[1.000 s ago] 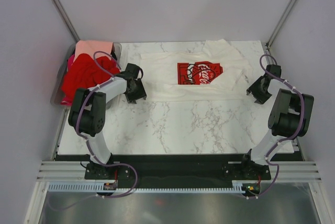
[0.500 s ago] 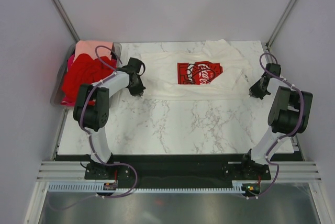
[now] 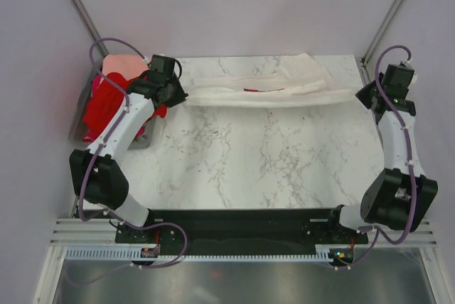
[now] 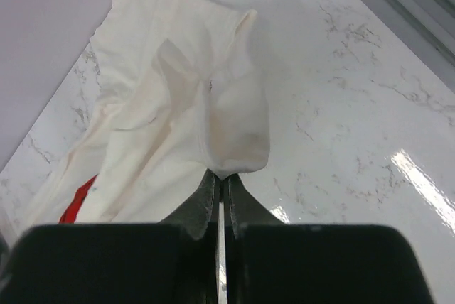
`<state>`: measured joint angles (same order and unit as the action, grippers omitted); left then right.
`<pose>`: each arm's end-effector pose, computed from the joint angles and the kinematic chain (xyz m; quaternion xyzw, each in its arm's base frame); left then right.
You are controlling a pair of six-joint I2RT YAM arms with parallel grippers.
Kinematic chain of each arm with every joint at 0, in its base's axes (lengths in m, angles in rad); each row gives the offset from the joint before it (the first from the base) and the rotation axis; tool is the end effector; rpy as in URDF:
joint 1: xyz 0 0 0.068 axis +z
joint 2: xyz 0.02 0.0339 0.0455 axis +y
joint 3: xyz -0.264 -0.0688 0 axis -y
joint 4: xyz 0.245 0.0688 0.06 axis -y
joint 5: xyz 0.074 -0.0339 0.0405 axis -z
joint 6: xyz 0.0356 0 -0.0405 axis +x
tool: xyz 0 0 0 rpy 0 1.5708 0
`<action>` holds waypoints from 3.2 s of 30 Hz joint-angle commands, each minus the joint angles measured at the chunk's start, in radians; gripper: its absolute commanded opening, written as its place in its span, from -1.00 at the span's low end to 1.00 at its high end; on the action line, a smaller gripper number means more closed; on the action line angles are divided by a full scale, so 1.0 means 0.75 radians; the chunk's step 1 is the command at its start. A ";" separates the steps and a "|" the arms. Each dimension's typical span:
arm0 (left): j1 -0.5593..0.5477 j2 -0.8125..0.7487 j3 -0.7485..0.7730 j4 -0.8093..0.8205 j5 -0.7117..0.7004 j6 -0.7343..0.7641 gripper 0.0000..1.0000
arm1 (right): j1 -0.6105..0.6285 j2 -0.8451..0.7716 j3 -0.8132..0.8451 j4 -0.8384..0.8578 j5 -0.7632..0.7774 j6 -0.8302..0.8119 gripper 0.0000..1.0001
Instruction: Fold and stack the t-shirts
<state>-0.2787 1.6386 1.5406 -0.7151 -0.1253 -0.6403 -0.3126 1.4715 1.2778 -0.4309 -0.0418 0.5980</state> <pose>0.3499 -0.0955 0.3332 -0.1895 0.9080 -0.1116 0.3566 0.3189 -0.1015 0.3238 0.3828 0.8035 0.0832 0.4483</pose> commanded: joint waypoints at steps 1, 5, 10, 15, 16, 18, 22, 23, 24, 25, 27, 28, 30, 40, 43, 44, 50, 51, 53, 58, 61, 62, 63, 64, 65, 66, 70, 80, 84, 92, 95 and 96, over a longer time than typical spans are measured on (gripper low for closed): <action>0.014 -0.178 -0.309 -0.077 -0.037 -0.093 -0.96 | -0.041 -0.188 -0.265 -0.098 0.094 -0.004 -1.00; 0.028 -0.389 -0.636 -0.035 -0.048 -0.195 -0.93 | -0.127 -0.330 -0.568 -0.092 0.015 0.029 -1.00; 0.067 -0.559 -0.913 -0.026 0.036 -0.293 -0.86 | -0.166 -0.360 -0.726 -0.143 -0.087 0.123 -1.00; 0.075 -0.739 -1.037 -0.049 0.065 -0.369 -0.73 | -0.197 -0.442 -0.836 -0.174 -0.143 0.184 -0.95; 0.087 -0.761 -1.060 -0.055 0.099 -0.408 -0.69 | -0.203 -0.457 -0.853 -0.180 -0.151 0.201 -0.92; 0.104 -0.818 -1.131 -0.057 0.144 -0.435 -0.47 | -0.213 -0.467 -0.900 -0.194 -0.177 0.203 -0.77; 0.106 -0.904 -1.215 -0.059 0.253 -0.451 -0.06 | -0.258 -0.565 -0.951 -0.221 -0.188 0.197 0.34; 0.108 -0.925 -1.218 -0.065 0.255 -0.439 0.00 | -0.258 -0.591 -0.933 -0.251 -0.182 0.193 0.60; 0.108 -0.943 -1.197 -0.089 0.257 -0.427 0.13 | -0.258 -0.620 -0.914 -0.266 -0.182 0.187 0.63; 0.108 -0.978 -1.179 -0.104 0.251 -0.388 0.16 | -0.256 -0.681 -0.892 -0.268 -0.200 0.180 0.64; 0.108 -1.007 -1.095 -0.128 0.245 -0.327 0.24 | -0.256 -0.767 -0.812 -0.248 -0.218 0.172 0.68; 0.108 -1.021 -1.065 -0.135 0.239 -0.256 0.29 | -0.240 -0.780 -0.786 -0.217 -0.259 0.174 0.68; 0.108 -1.019 -0.967 -0.153 0.220 -0.182 0.42 | -0.191 -0.747 -0.669 -0.146 -0.263 0.172 0.71; 0.108 -0.886 -0.821 -0.123 0.128 0.181 0.41 | 0.304 0.297 0.298 -0.127 -0.169 -0.110 0.84; 0.108 -0.847 -0.847 -0.071 0.199 0.268 0.36 | 0.353 0.664 0.617 -0.153 -0.237 -0.200 0.87; 0.108 -0.839 -0.847 -0.073 0.190 0.293 0.34 | 0.362 0.747 0.794 -0.188 -0.235 -0.232 0.88; 0.106 -0.866 -0.919 -0.010 0.202 0.308 0.33 | 0.384 1.291 1.426 -0.223 -0.161 -0.280 0.91; 0.106 -0.862 -0.927 -0.004 0.210 0.300 0.33 | 0.384 1.407 1.495 -0.221 -0.163 -0.286 0.91; 0.102 -0.853 -0.929 -0.008 0.204 0.301 0.31 | 0.386 1.502 1.630 -0.191 -0.173 -0.276 0.90; 0.093 -0.853 -0.937 -0.006 0.206 0.293 0.29 | 0.409 1.611 1.597 -0.033 -0.161 -0.278 0.87; 0.087 -0.839 -0.939 -0.006 0.202 0.291 0.26 | 0.449 1.646 1.593 -0.004 -0.181 -0.276 0.79; 0.087 -0.839 -0.939 -0.006 0.200 0.291 0.25 | 0.460 1.652 1.587 -0.002 -0.184 -0.284 0.79; 0.085 -0.835 -0.939 -0.006 0.194 0.285 0.25 | 0.472 1.660 1.583 -0.002 -0.186 -0.294 0.78; 0.085 -0.833 -0.943 -0.006 0.184 0.285 0.25 | 0.486 1.662 1.569 0.002 -0.192 -0.296 0.74; 0.083 -0.829 -0.941 -0.008 0.175 0.285 0.25 | 0.490 1.660 1.557 0.004 -0.196 -0.296 0.72; 0.083 -0.823 -0.941 -0.008 0.171 0.281 0.23 | 0.495 1.658 1.542 0.010 -0.208 -0.298 0.68; 0.083 -0.802 -0.939 -0.002 0.137 0.246 0.23 | 0.503 1.666 1.518 0.016 -0.188 -0.292 0.18; 0.177 -0.157 -0.550 0.154 0.087 0.052 -0.06 | 0.503 1.591 1.454 0.014 -0.143 -0.214 -1.00; 0.212 0.146 -0.263 0.178 0.079 0.036 -0.09 | 0.505 1.438 1.338 0.034 -0.165 -0.190 -1.00; 0.218 0.519 0.087 0.133 0.010 0.058 -0.12 | 0.505 1.243 1.135 0.051 -0.239 -0.126 -1.00; 0.220 0.556 0.085 0.131 0.008 0.052 -0.03 | 0.505 1.169 1.058 0.049 -0.235 -0.128 -1.00; 0.218 0.562 0.083 0.129 0.016 0.046 -0.03 | 0.505 1.129 1.037 0.053 -0.229 -0.126 -1.00</action>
<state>-0.1173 2.0418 1.5719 -0.6025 -0.0814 -0.5747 0.0673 2.4321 2.0895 -0.4095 -0.1959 0.4873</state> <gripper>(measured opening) 0.481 0.010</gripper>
